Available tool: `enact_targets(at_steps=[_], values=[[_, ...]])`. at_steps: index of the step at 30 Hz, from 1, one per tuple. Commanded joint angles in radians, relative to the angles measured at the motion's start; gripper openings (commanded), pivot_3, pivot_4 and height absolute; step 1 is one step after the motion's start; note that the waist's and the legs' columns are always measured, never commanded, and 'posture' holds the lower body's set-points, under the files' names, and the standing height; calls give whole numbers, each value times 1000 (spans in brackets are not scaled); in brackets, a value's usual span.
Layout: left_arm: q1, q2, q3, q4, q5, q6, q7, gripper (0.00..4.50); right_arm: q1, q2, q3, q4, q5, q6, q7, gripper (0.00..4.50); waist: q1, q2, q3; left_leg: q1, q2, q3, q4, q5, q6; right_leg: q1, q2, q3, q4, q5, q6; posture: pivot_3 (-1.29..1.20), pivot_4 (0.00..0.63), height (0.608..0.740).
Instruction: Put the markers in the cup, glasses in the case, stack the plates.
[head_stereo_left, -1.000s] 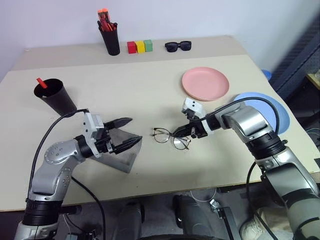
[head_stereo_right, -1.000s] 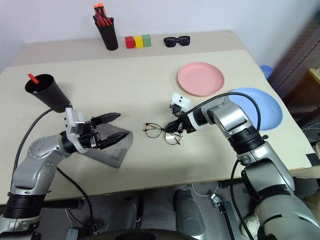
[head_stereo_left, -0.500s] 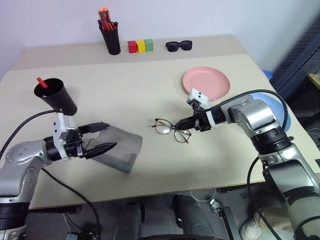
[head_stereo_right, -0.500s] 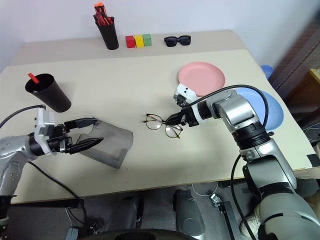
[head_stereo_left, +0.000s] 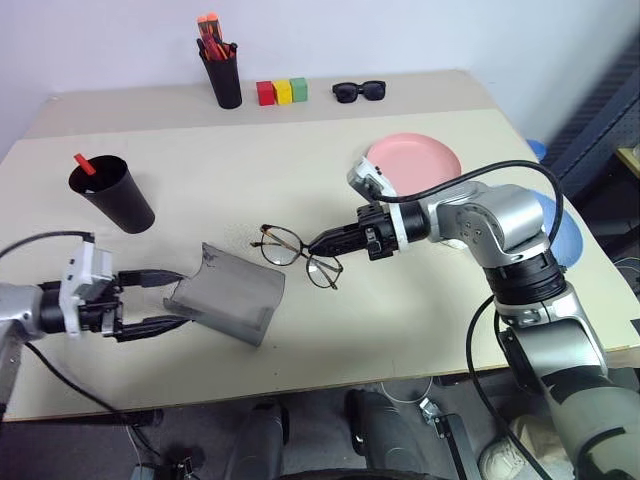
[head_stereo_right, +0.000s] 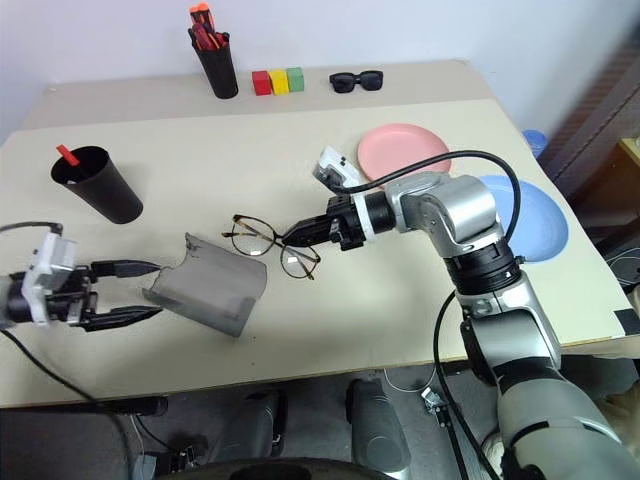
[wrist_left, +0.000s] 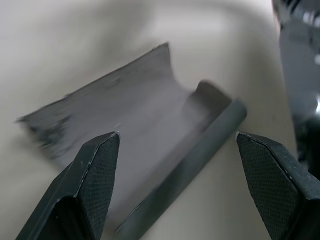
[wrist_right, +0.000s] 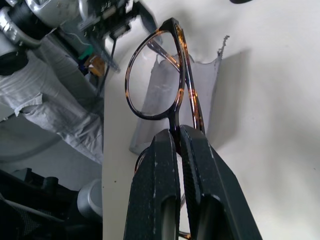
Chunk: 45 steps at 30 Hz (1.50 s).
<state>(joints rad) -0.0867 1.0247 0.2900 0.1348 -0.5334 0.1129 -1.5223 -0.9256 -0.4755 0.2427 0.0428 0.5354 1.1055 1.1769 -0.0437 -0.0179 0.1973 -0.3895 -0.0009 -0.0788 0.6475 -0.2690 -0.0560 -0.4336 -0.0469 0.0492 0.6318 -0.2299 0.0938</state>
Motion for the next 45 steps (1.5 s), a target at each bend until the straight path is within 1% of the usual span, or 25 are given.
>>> enact_targets(at_steps=[1,3,7,13,16,21,24,30,32,37,41,45], values=[[-75,46,-26,99,47,-89,-80,3834,-38,18,-16,-29,28,-9,-7,140,-1,0,0,0,0,0,0,0,0,0,0,0,0,0,0,0,150,740],[-97,63,-50,145,51,-130,-91,3834,-41,29,-16,-33,37,0,-11,140,-5,0,0,0,0,0,-1,0,0,-1,0,0,0,2,3,0,150,740],[-107,76,-87,196,49,-189,-92,3834,-29,64,4,-76,69,44,-37,140,-11,0,0,-1,1,1,-2,0,0,-3,0,0,1,2,3,0,150,740],[-19,57,-81,172,42,-254,-92,3834,-17,163,-24,-93,110,98,-129,140,-24,0,0,-2,1,1,-2,0,0,-5,0,0,3,2,4,0,150,740],[7,59,-77,179,55,-301,-92,3834,-12,193,-31,-87,118,101,-162,140,-25,0,0,-2,1,0,-2,0,0,-5,0,0,3,2,3,0,150,740],[-14,62,-76,224,99,-386,-90,3834,-11,209,-26,-74,120,82,-187,140,-22,0,0,-2,1,0,-1,0,0,-5,0,0,3,2,3,0,150,740],[-43,35,-79,264,157,-461,-30,3834,-12,214,-28,-70,123,73,-195,140,-23,0,0,-2,1,0,-1,0,0,-5,0,0,3,2,3,0,150,740],[-7,30,-72,279,208,-468,49,3834,-7,216,-33,-72,129,65,-209,140,-27,0,0,-2,1,1,-2,0,0,-6,0,0,3,2,4,0,150,740],[36,27,-56,243,201,-431,82,3834,-3,216,-35,-76,133,64,-213,140,-26,0,0,-2,1,1,-2,0,0,-6,0,0,4,2,4,0,150,740],[146,2,-18,135,193,-404,157,3834,2,218,-39,-76,140,61,-221,140,-26,0,0,-2,1,0,-2,0,0,-6,0,0,4,2,4,0,150,740],[228,-45,-6,-8,185,-363,236,3834,5,216,-41,-74,143,59,-220,140,-24,0,0,-2,1,0,-2,0,0,-5,0,0,4,2,4,0,150,740],[340,-75,-11,-181,124,-277,237,3834,5,210,-41,-66,141,53,-215,140,-25,0,0,-2,1,1,-2,0,0,-5,-1,0,4,2,4,0,150,740]])
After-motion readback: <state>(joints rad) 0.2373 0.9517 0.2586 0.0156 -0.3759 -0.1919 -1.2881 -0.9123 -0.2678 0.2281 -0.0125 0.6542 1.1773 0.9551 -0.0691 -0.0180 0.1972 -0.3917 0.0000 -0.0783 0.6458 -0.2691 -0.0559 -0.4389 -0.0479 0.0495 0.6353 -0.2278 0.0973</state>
